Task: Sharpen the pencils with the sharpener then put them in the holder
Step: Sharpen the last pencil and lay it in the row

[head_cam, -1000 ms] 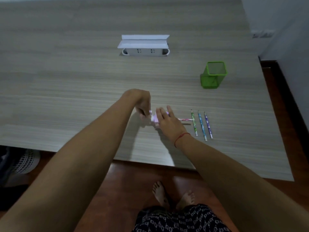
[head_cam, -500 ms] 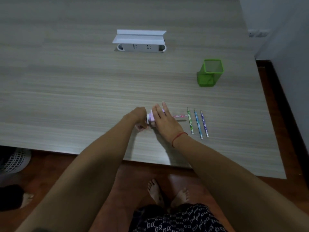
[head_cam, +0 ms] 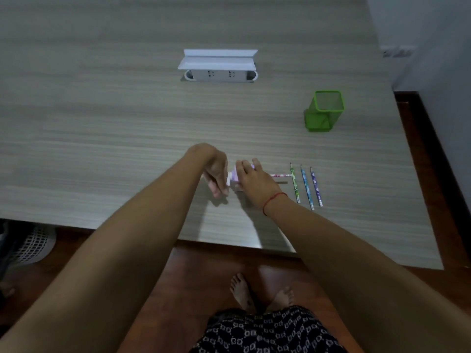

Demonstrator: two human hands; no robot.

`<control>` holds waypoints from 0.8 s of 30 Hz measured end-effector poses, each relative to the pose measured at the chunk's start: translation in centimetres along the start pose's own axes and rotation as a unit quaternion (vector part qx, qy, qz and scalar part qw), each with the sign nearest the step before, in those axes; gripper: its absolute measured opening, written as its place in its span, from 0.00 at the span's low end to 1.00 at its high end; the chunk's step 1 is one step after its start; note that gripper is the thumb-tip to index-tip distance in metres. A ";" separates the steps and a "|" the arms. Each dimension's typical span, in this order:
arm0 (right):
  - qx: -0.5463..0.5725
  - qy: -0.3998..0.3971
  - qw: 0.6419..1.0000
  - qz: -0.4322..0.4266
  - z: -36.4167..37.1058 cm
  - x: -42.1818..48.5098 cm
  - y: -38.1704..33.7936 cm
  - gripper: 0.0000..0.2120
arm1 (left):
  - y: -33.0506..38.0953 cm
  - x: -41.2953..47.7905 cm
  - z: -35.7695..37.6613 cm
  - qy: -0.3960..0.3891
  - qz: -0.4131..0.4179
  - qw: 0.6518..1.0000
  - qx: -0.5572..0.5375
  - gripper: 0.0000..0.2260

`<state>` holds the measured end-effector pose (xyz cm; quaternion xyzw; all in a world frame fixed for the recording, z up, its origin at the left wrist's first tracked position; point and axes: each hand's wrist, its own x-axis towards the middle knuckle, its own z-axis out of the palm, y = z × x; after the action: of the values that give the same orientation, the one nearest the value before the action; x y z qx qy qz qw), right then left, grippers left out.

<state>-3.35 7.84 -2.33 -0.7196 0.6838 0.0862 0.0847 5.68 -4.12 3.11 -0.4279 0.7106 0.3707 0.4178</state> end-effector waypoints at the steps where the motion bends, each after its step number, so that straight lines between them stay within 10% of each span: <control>1: 0.022 -0.006 1.000 0.012 0.2 0.3 0.1 0.27 | -0.3 0.5 0.9 -0.002 0.004 1.000 -0.002 0.12; 14: 0.094 0.034 0.994 0.038 1.2 0.5 0.4 0.26 | -0.8 5.2 2.0 0.312 0.056 0.948 0.023 0.04; 24: 0.071 0.011 0.997 0.041 0.4 0.2 0.1 0.28 | 0.3 1.1 -1.8 0.274 0.066 0.957 0.074 0.06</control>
<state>-3.42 7.75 -2.71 -0.6837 0.7184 0.0330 0.1243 4.60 -5.92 2.87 -0.4334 0.8498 0.2120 0.2122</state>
